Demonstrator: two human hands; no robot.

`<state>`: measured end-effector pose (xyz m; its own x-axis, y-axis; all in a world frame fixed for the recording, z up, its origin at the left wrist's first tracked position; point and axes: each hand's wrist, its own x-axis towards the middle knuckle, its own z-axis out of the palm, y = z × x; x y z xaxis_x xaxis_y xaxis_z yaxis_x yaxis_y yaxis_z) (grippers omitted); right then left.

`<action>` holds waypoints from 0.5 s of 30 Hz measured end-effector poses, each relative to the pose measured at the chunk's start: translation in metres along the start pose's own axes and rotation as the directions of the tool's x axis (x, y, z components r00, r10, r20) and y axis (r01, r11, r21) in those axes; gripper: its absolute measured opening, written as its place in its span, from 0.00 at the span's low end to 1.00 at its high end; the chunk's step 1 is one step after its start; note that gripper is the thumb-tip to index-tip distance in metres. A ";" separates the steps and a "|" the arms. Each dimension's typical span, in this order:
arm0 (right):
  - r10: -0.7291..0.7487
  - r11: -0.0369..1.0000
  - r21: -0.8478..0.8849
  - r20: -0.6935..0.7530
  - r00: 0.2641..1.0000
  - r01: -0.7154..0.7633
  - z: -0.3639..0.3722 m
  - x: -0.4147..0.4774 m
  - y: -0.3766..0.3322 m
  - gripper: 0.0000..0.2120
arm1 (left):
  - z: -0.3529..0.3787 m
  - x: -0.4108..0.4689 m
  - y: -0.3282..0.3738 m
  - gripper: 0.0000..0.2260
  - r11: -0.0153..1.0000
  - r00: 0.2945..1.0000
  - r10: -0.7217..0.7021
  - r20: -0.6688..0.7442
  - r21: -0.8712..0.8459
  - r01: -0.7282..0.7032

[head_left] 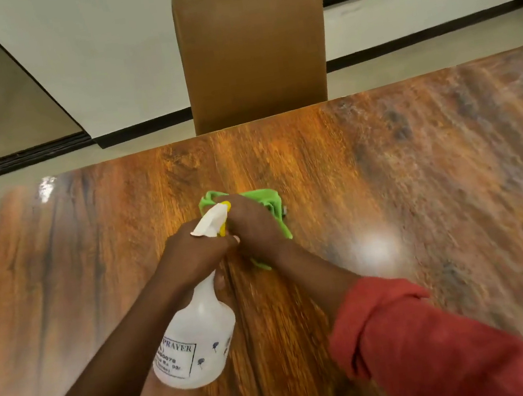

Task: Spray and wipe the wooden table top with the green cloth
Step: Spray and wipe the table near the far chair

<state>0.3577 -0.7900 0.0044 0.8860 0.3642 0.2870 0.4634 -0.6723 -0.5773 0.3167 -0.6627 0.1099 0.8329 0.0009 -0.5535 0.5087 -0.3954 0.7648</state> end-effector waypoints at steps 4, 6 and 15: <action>0.276 0.950 -0.128 -0.092 0.957 -0.286 -0.041 -0.053 0.024 0.25 | -0.005 -0.027 -0.003 0.20 1.000 0.999 0.005 0.049 -0.015 -0.005; 0.412 0.884 -0.152 -0.192 0.891 -0.442 -0.064 -0.056 0.047 0.26 | -0.009 -0.044 -0.014 0.23 1.000 0.998 0.002 0.070 -0.003 -0.002; 0.336 0.939 -0.040 -0.117 0.934 -0.343 0.014 -0.178 -0.108 0.21 | -0.018 -0.128 -0.090 0.23 1.000 0.993 0.012 0.113 0.018 -0.014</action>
<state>0.1495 -0.7729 0.0049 0.9858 0.0390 0.1632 0.1318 -0.7817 -0.6096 0.1682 -0.6108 0.1176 0.8089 -0.1079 -0.5779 0.4925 -0.4123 0.7664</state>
